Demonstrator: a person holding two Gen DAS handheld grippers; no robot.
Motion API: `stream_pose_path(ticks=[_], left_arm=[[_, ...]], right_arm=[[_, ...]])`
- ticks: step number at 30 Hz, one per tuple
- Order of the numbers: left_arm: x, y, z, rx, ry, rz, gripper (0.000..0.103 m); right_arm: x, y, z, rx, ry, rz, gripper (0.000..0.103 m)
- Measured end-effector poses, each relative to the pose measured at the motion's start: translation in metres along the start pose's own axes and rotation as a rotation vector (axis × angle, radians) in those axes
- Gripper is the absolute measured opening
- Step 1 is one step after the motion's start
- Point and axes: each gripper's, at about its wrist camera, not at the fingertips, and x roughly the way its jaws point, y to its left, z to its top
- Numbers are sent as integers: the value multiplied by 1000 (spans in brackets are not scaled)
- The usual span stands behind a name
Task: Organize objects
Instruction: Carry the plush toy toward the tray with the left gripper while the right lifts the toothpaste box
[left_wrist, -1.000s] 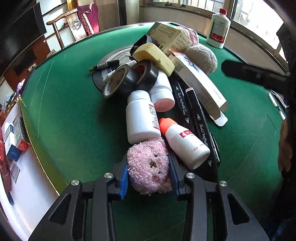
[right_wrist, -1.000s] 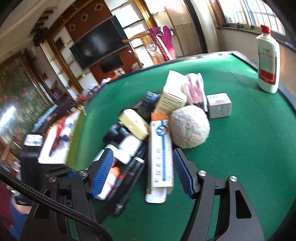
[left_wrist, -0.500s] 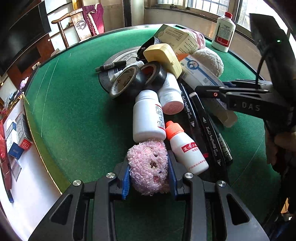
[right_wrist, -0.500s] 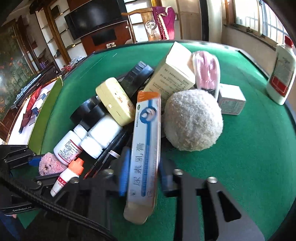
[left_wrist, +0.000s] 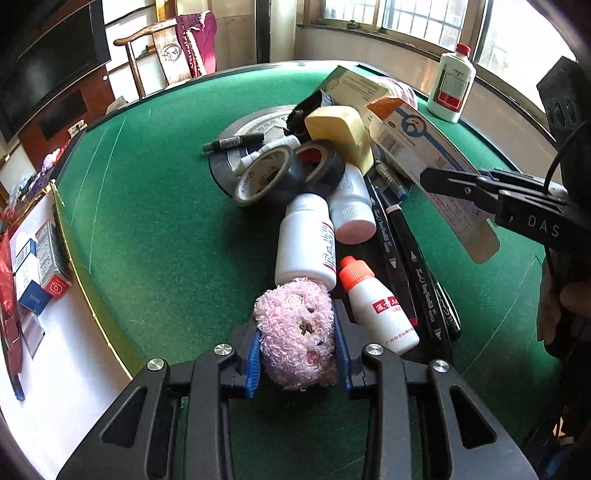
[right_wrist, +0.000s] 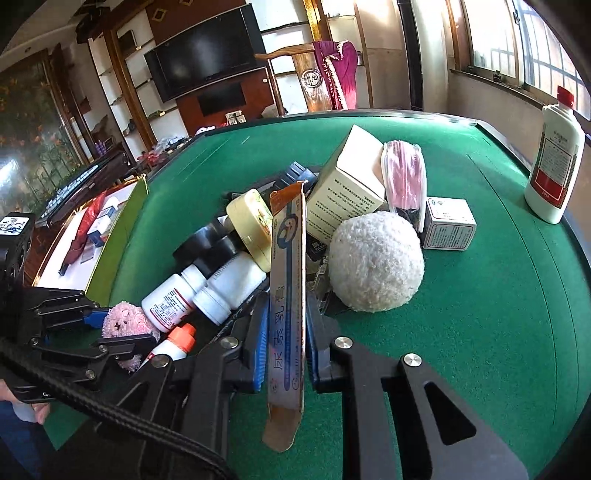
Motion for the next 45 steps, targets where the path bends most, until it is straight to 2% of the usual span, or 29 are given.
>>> stream_pose_path(ticks=[14,24,36,45], left_arm=[[-21,18,6,-50,-62,-28,28],[-30,28,8,-89,-89,-40,28],[-37,40,8,-126,-111,-56,28],[-46,52,8,-156,-135,-74,28]], right_arm=[[-1,15,9,11,-30,36,15],[-7,26,9,46,-48,99,15],[-3,57,7,45,-36,177,15],[4,72,8,39,-26,198,15]])
